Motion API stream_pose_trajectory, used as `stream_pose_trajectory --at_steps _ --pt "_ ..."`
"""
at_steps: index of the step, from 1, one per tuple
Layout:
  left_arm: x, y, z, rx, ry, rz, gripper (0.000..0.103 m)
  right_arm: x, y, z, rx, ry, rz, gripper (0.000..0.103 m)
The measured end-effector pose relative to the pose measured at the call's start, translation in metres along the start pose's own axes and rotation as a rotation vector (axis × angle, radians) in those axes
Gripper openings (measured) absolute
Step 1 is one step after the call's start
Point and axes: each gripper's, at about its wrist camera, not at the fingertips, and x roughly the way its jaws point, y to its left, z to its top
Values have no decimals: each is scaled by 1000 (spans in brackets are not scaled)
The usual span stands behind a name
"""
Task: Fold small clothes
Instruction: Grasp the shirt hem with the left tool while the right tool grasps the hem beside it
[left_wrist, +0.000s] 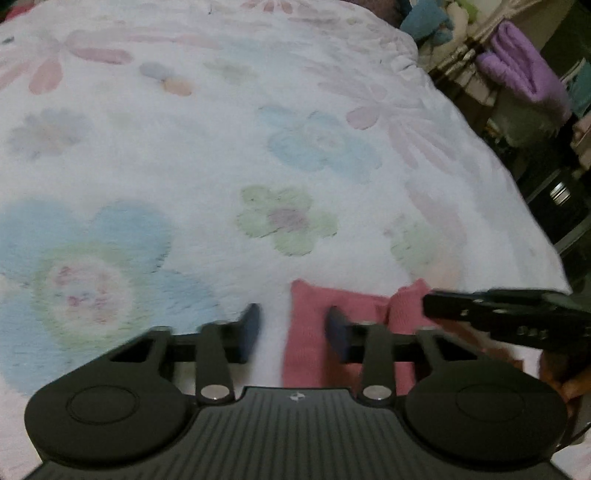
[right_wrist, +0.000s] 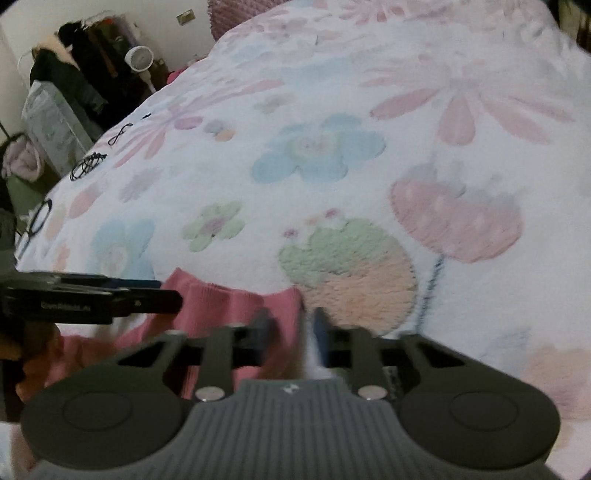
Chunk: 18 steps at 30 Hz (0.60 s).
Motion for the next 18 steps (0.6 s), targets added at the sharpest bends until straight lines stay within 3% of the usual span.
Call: stream_pose_trajectory --at_steps 1,11,18 --pt "-1 1 0 -1 2 -20 3 2 0 0 1 0 15 0" --pt "-89 -13 -25 157 -84 -104 3 -69 25 -7 -296 -49 42 0" --pt "-113 -39 -68 294 -5 -91 3 -110 50 -61 -511 -26 82 0"
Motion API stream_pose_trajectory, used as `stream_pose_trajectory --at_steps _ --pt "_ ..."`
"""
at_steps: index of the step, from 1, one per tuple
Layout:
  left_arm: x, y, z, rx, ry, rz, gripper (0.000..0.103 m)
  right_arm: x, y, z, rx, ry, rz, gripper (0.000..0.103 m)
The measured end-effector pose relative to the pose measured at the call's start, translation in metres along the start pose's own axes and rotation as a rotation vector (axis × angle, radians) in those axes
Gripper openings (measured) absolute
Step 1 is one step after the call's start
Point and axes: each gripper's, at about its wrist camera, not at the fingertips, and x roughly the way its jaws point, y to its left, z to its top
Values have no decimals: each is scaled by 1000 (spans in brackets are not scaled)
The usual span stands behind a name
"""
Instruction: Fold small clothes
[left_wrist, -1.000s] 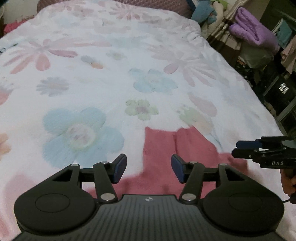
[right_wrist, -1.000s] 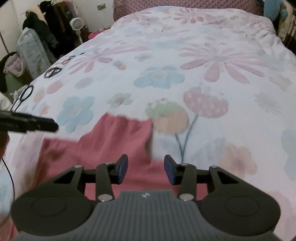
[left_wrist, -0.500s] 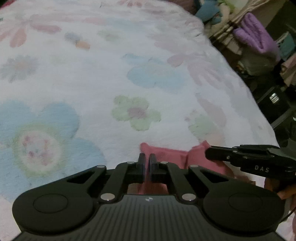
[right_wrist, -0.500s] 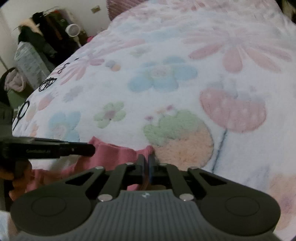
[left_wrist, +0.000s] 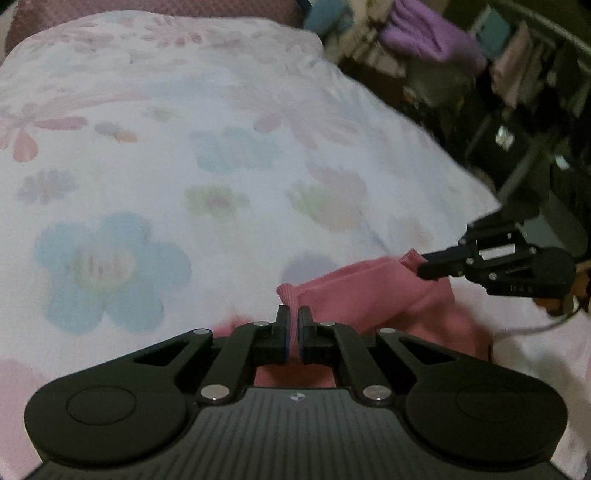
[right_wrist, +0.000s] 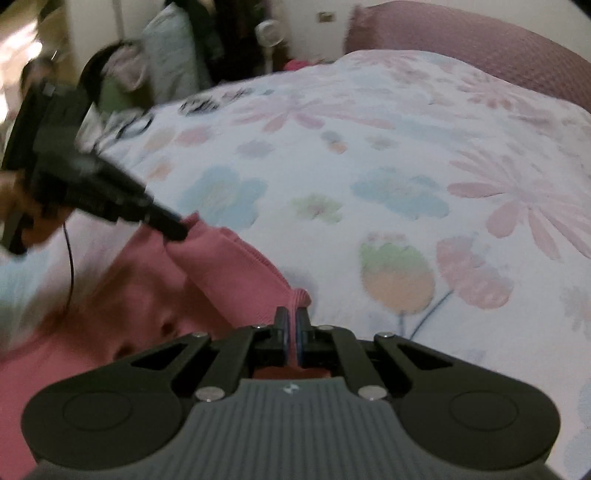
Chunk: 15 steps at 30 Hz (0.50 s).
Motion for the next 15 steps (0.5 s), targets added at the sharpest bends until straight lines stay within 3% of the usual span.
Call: stream_pose_trajectory --at_steps 7,15 --pt "15 -20 -37 71 108 82 4 8 39 -47 -48 94 4 0" --pt "-15 -34 -56 124 191 73 5 -24 65 -67 -57 134 31 7"
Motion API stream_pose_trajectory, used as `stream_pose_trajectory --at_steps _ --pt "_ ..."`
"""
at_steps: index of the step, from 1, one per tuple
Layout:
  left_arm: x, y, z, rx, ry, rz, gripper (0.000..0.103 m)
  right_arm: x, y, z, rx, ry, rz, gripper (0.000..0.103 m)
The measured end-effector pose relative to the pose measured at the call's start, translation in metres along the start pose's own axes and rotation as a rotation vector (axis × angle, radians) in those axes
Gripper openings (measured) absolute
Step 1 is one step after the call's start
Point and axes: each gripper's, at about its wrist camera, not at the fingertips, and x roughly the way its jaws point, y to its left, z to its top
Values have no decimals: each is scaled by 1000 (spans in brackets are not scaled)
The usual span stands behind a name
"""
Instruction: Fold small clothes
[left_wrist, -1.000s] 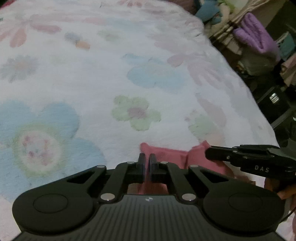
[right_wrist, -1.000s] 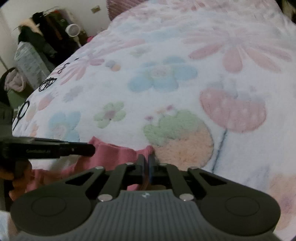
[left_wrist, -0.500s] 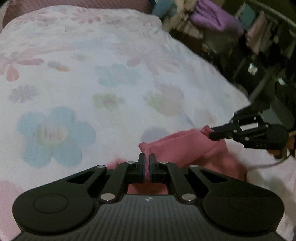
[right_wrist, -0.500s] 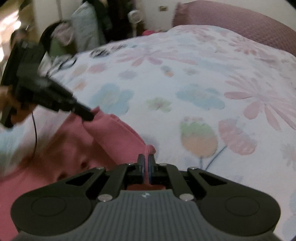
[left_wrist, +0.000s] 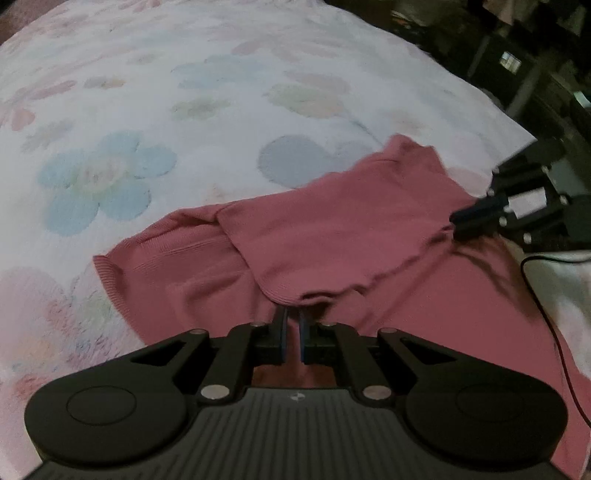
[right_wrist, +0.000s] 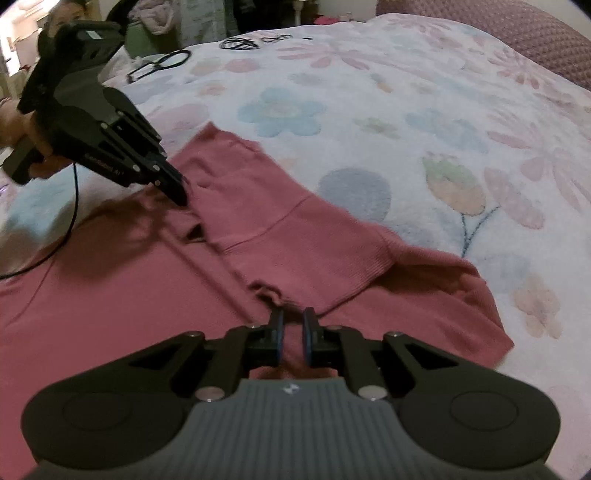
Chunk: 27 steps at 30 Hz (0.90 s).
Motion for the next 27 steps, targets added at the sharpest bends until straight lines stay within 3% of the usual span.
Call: stream_pose_trajectory --at_steps 4,8,13,15,19,21,23,27 --pt "-25 -12 6 20 -70 -1 5 -26 1 5 52 -38 3 7" --pt "-14 -16 18 -22 -80 34 5 -18 2 21 121 -43 -23 7" --pt "27 -20 9 -25 42 73 6 21 8 18 128 60 -57 4" --pt "30 -22 2 -25 49 92 6 25 8 13 157 65 -57 5" --pt "2 -29 -1 -46 4 90 7 3 15 11 182 39 -56 8" --pt "-20 -42 -4 -5 -7 111 7 -12 25 10 158 46 -67 9" --pt "-43 -57 -7 40 -18 141 17 -30 36 8 142 47 -78 10" --pt "-84 -83 -22 94 -36 134 20 -71 66 -6 119 36 -69 15"
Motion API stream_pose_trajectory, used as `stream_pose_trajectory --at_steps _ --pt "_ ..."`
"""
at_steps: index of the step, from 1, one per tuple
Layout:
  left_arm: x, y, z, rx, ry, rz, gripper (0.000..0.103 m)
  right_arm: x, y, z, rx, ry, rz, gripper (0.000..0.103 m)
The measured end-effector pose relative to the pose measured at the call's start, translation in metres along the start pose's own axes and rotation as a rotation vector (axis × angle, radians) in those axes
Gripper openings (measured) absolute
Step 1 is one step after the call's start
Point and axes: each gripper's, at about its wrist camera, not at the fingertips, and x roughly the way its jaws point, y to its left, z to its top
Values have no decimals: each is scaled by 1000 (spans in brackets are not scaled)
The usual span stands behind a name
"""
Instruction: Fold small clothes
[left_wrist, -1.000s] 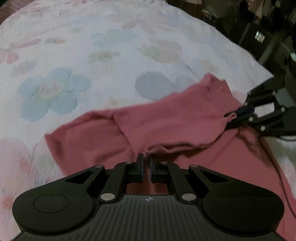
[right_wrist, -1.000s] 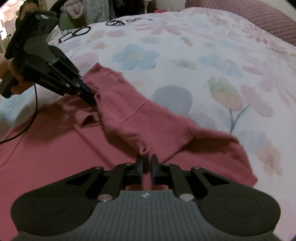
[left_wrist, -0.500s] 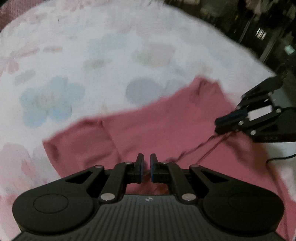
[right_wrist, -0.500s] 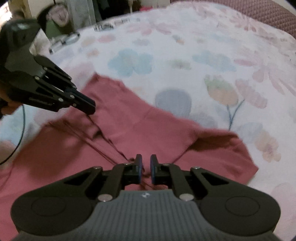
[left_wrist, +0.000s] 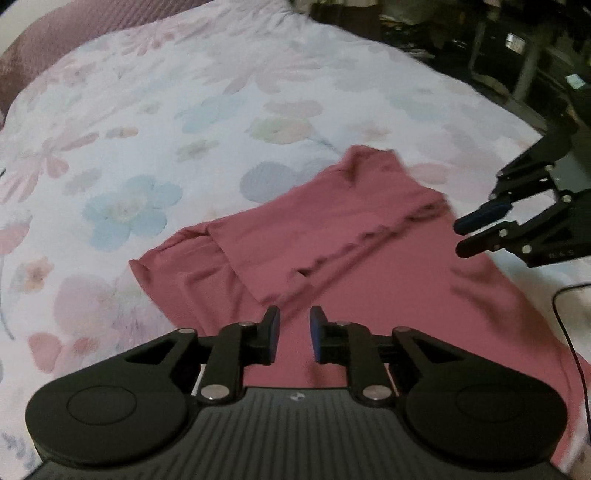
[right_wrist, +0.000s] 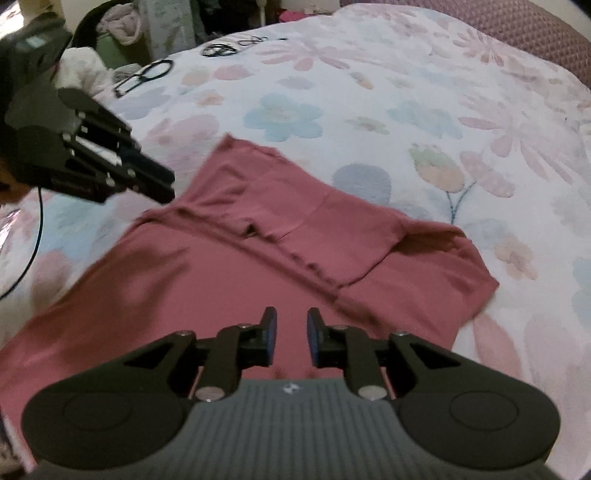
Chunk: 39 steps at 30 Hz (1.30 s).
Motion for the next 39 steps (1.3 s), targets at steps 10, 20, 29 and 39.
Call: stream_pose_trajectory --at_steps 10,20,29,39 --pt "-69 -82 -89 243 89 -96 26 -86 83 -106 -103 68 34 19" --pt "-80 -129 -181 391 238 -147 60 -109 138 -211 -176 175 44 42" --pt "-58 -153 -234 532 303 -52 66 -103 148 -250 -332 203 -33 45" --pt "-45 -150 -235 523 306 -3 19 -81 150 -253 -475 234 -72 32"
